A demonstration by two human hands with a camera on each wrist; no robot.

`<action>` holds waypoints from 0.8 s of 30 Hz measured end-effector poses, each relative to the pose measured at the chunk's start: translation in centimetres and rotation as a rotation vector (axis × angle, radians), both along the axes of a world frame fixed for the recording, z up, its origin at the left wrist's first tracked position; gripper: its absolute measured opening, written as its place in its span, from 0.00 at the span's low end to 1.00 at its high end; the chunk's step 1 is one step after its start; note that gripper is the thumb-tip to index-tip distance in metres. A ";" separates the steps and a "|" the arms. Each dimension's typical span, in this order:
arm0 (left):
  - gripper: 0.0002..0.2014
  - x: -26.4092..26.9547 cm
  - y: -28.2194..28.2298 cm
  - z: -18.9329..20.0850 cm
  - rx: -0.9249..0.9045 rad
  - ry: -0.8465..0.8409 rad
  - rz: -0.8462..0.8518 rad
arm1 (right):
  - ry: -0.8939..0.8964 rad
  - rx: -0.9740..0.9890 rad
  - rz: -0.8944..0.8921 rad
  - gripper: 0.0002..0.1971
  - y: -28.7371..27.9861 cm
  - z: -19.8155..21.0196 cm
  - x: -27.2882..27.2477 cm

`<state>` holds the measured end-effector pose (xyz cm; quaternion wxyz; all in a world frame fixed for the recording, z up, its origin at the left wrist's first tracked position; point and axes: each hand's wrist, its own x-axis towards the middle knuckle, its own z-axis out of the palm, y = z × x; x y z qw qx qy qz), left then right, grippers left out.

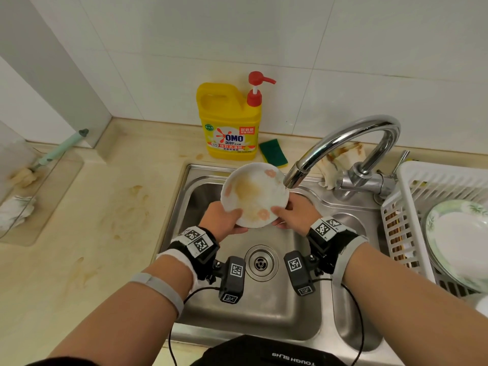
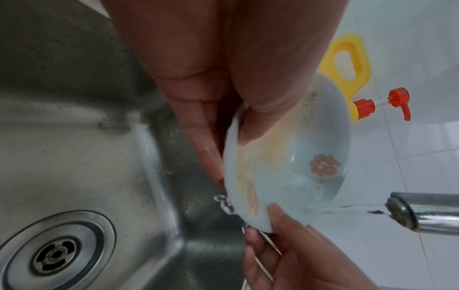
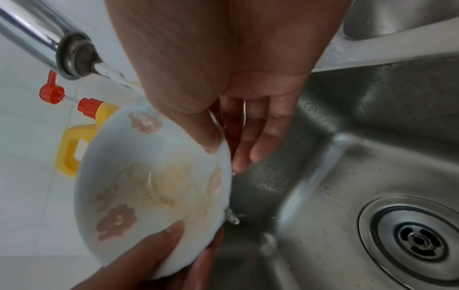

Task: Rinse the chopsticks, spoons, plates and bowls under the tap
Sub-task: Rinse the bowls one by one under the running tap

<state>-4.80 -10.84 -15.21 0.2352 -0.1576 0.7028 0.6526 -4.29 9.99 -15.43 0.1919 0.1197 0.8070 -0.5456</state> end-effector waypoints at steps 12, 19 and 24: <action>0.10 -1.0 -0.1 0.6 -0.195 0.081 -0.091 | 0.035 0.075 -0.119 0.20 0.0 1.4 -0.8; 0.06 -1.0 -0.3 1.3 -0.225 0.109 -0.133 | 0.060 0.062 -0.001 0.19 0.4 0.2 -0.3; 0.08 -0.9 -0.3 1.7 -0.274 0.158 -0.153 | -0.020 -0.006 -0.184 0.20 -0.4 2.5 -0.5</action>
